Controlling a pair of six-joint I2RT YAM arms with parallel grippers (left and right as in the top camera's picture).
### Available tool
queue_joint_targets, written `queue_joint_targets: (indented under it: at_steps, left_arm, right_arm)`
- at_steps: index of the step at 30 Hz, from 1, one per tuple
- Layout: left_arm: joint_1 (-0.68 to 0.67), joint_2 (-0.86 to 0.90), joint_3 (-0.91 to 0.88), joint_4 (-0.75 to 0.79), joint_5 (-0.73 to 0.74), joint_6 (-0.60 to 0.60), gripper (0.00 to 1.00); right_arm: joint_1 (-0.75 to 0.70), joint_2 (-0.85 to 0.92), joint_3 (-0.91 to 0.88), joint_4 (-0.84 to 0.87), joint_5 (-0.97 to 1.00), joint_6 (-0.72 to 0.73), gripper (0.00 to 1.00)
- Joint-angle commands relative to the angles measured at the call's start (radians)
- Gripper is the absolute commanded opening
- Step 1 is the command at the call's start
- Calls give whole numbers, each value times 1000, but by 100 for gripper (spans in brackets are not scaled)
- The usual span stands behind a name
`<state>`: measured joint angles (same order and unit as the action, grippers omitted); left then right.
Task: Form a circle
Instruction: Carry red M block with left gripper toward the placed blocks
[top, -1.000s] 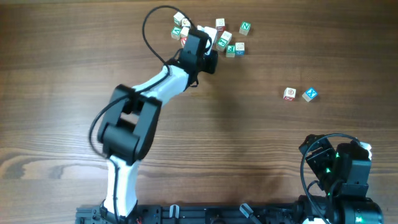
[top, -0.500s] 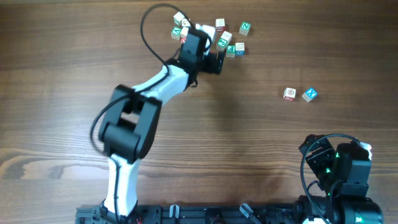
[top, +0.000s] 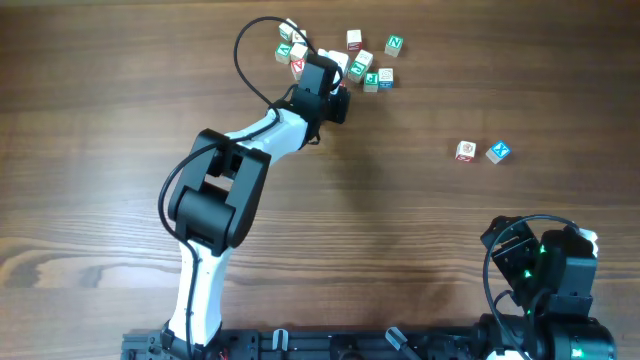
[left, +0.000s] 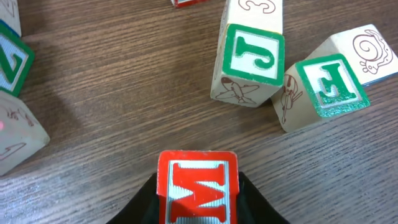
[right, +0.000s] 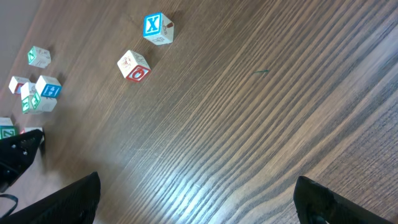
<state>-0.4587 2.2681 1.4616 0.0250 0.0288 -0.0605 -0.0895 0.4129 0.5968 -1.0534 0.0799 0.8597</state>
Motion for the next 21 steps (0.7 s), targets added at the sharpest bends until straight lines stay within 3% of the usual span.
queue_joint_targets:
  at_steps: [1, 6, 12, 21]
  left_arm:
    - [-2, -92, -3, -62, 15, 1, 25]
    - [-26, -204, -3, -222, 16, 1, 25]
    - [-161, -240, -3, -389, 113, 1, 26]
    - [-324, -211, -3, -270, 117, -5, 27]
  right_arm:
    - [3, -8, -2, 2, 17, 8, 100]
    - [3, -8, -2, 2, 17, 8, 100]
    - [3, -8, -2, 2, 17, 8, 100]
    - [3, -8, -2, 2, 17, 8, 100]
